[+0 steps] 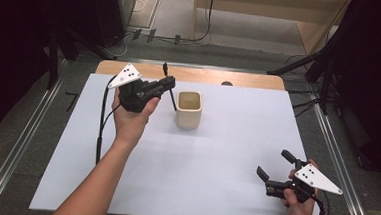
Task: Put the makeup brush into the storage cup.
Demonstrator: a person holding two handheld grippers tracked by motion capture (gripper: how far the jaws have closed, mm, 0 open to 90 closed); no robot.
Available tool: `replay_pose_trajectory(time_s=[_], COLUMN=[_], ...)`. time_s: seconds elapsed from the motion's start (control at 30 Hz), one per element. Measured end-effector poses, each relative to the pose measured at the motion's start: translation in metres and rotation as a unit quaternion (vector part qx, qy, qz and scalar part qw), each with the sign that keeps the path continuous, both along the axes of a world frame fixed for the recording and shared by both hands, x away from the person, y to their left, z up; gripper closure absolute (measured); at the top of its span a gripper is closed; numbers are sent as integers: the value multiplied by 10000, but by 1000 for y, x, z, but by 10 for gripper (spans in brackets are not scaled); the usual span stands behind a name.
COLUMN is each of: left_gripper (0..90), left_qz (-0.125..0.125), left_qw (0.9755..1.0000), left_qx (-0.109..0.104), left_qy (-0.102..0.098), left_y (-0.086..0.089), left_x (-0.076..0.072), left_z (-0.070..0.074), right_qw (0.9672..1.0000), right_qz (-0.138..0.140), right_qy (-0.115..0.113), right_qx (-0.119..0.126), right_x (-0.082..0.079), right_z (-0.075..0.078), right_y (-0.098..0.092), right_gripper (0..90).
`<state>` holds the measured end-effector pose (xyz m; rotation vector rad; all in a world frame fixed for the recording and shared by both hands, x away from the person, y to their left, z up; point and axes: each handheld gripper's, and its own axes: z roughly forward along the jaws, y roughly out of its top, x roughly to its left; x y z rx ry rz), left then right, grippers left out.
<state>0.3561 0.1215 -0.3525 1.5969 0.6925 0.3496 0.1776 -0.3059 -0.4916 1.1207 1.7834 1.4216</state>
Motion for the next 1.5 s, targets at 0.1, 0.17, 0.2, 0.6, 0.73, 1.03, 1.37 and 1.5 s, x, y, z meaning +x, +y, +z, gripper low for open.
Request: replay_pose_trajectory(time_s=[0.1, 0.17, 0.2, 0.6, 0.73, 1.03, 1.37, 1.5], left_gripper=[863, 863, 863, 863, 863, 863, 862, 862], left_qz=[4, -19, -15, 72, 100, 133, 192, 222], left_qw=[10000, 10000, 10000, 9999, 9998, 9997, 9997, 9997], left_qx=[-22, -17, -7, -80, -101, -105, -10, 20], left_qy=[-23, -34, -37, -58, -129, -155, -151, -131], left_y=[-5, -8, -9, -16, -16, -21, -24, -26], left_x=[2, 4, 5, 16, 17, 24, 30, 31], left_z=[1, 2, 2, 1, 0, -8, -20, -25], right_qw=[10000, 10000, 10000, 10000, 10000, 9999, 9999, 9999], right_qz=[16, 26, 22, 45, 64, 89, 106, 122], right_qy=[-10, -2, -4, -18, -24, -25, 3, 7], right_qx=[-7, -21, -27, -60, -71, -72, -53, -57], right_x=[0, 0, 0, 0, 0, 0, 0, 0], right_z=[0, 0, 0, 0, 0, -1, -1, -1], right_y=[1, 2, 2, 4, 4, 4, 4, 4], right_gripper=[0, 0, 0, 0, 0, 0, 0, 0])
